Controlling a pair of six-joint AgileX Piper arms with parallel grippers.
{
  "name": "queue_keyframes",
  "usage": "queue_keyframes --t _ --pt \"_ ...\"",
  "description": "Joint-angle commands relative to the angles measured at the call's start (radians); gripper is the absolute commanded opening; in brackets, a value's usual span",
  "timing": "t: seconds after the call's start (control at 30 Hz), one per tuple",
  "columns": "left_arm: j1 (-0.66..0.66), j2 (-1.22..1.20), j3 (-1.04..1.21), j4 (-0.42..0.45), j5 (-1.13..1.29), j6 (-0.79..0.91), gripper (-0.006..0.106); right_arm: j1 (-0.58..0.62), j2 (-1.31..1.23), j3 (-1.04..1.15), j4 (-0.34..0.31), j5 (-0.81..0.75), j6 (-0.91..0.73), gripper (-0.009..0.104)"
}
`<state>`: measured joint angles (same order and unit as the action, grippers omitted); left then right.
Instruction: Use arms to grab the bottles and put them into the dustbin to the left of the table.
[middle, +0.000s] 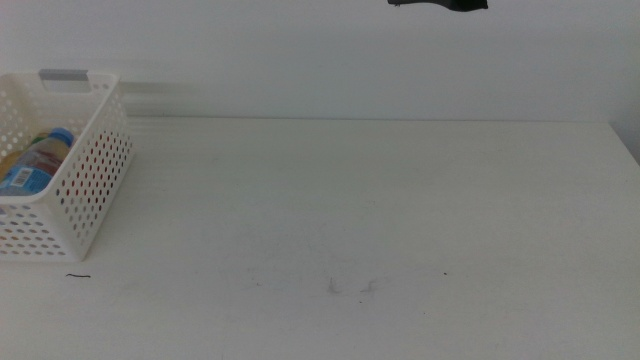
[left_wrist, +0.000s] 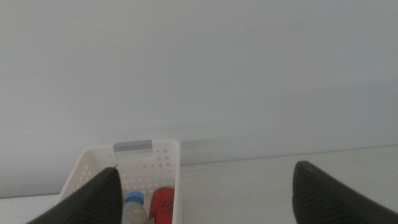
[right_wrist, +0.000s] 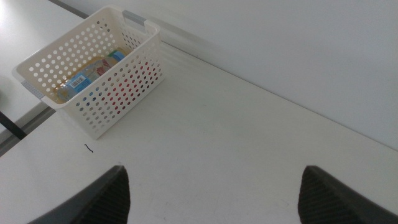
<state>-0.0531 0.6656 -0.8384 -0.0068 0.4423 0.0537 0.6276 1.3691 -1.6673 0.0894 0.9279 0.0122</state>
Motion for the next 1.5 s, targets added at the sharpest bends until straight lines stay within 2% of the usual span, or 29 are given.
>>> queue_keyframes --t 0.0,0.07,0.17,0.2,0.27,0.33,0.4,0.53,0.6,0.77,0.87,1.03,1.47 --pt "-0.008 -0.004 0.001 0.007 -0.012 -0.006 0.094 -0.009 -0.006 0.002 -0.005 -0.009 -0.002 0.088" --pt "-0.008 -0.004 0.001 0.007 -0.012 -0.007 0.094 -0.009 -0.012 0.052 -0.011 -0.063 -0.002 0.088" --pt "-0.008 -0.035 0.026 -0.048 -0.015 -0.007 0.094 -0.009 -0.081 0.229 -0.089 -0.278 -0.002 0.088" --pt "-0.008 -0.054 0.046 -0.073 -0.022 -0.007 0.094 -0.012 -0.117 0.310 -0.089 -0.356 -0.002 0.088" --pt "-0.008 -0.118 0.130 -0.100 -0.067 -0.007 0.094 -0.022 -0.192 0.469 -0.084 -0.486 -0.002 0.088" --pt "-0.008 -0.190 0.236 -0.084 -0.123 -0.007 0.094 -0.040 -0.281 0.637 -0.097 -0.575 -0.002 0.088" --pt "-0.008 -0.281 0.365 -0.079 -0.160 -0.007 0.094 -0.071 -0.381 0.819 -0.138 -0.640 -0.002 0.088" --pt "-0.008 -0.453 0.570 -0.100 -0.163 -0.007 0.094 -0.190 -0.583 1.109 -0.151 -0.676 -0.002 0.088" --pt "-0.008 -0.515 0.637 -0.111 -0.163 -0.007 0.094 -0.299 -0.702 1.227 -0.151 -0.682 -0.002 0.088" --pt "-0.008 -0.616 0.735 -0.141 -0.163 -0.007 0.094 -0.561 -0.989 1.434 -0.116 -0.686 -0.002 0.088" --pt "-0.008 -0.648 0.775 -0.166 -0.176 -0.007 0.094 -0.647 -1.154 1.535 -0.108 -0.688 -0.002 0.088" --pt "-0.008 -0.666 0.838 -0.166 -0.190 -0.007 0.094 -0.684 -1.369 1.667 -0.108 -0.686 -0.002 0.088" --pt "-0.008 -0.666 0.838 -0.159 -0.188 -0.007 0.094 -0.687 -1.369 1.667 -0.110 -0.692 -0.002 0.088"
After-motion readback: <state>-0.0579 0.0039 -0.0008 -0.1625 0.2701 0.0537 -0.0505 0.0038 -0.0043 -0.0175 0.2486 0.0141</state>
